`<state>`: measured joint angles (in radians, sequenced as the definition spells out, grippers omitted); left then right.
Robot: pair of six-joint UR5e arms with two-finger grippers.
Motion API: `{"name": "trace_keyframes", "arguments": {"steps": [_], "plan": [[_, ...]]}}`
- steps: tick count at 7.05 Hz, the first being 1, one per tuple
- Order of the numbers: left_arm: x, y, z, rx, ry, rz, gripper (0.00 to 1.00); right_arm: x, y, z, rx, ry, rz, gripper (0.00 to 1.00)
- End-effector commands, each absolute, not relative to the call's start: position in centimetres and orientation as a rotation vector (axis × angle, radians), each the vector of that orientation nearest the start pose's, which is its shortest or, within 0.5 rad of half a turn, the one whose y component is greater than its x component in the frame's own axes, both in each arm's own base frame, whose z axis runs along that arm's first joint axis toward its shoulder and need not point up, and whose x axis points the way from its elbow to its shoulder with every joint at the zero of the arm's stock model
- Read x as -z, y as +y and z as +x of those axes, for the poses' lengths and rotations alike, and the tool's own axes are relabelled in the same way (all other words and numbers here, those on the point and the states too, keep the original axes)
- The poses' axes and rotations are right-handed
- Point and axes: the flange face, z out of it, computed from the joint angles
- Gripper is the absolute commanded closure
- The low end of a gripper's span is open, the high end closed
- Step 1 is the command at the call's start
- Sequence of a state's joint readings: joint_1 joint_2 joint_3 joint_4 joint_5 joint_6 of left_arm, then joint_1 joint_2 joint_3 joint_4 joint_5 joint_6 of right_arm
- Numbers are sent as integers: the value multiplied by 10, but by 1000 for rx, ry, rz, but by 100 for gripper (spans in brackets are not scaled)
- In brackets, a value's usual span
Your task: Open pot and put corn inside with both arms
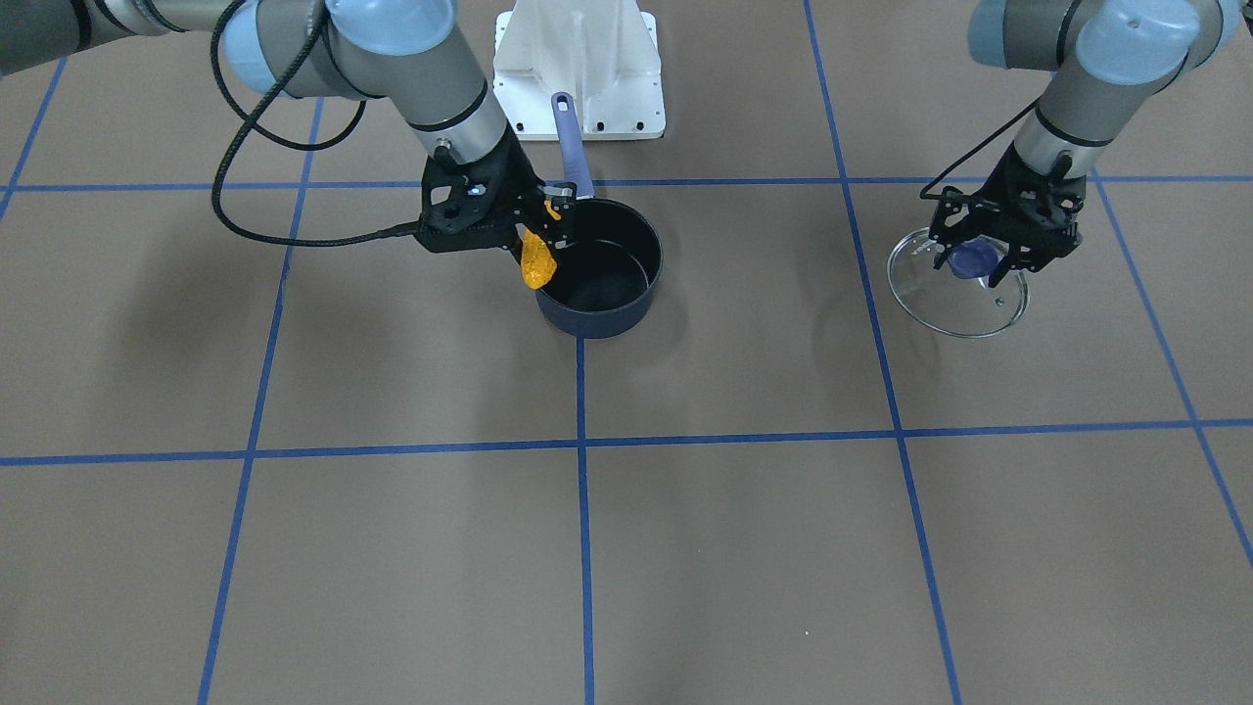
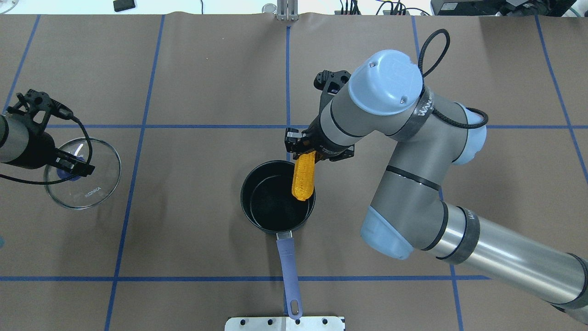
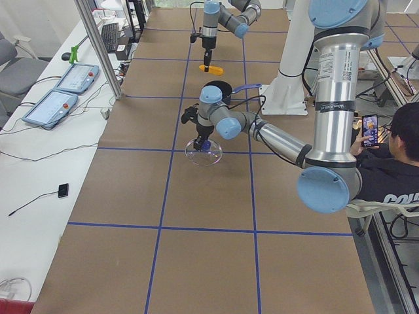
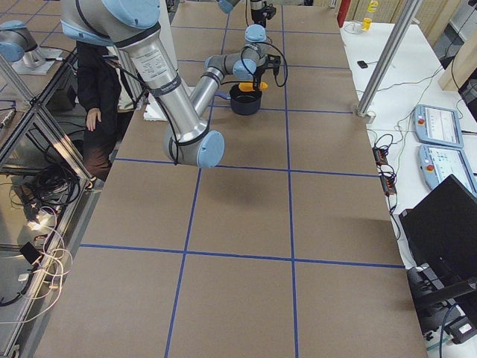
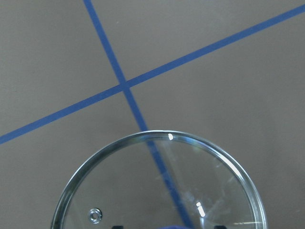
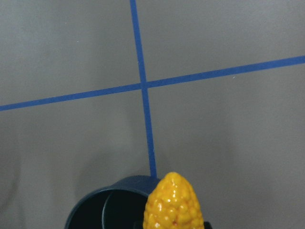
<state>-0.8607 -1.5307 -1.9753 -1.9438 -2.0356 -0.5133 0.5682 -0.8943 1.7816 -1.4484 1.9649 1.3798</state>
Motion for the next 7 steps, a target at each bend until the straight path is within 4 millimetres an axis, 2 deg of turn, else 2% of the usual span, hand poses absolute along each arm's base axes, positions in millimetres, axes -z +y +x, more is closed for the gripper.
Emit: {"name": "trace_keyframes", "arguments": {"steps": [1, 3, 4, 5, 6, 7], "plan": [[-463, -416, 234, -358, 782, 335, 55, -157, -415, -526, -136, -1028, 37, 73], [-482, -403, 224, -360, 784, 340, 55, -156, -410, -551, -123, -1009, 31, 73], [-484, -402, 223, -360, 782, 335, 55, -156, -410, -561, -119, -999, 26, 72], [-484, -402, 223, -358, 782, 335, 55, -156, -410, -562, -112, -999, 33, 61], [-489, -403, 224, -358, 777, 327, 55, -152, -410, -562, -108, -1004, 34, 11], [-492, -405, 226, -357, 774, 326, 55, -145, -408, -559, -104, -1016, 28, 0]]}}
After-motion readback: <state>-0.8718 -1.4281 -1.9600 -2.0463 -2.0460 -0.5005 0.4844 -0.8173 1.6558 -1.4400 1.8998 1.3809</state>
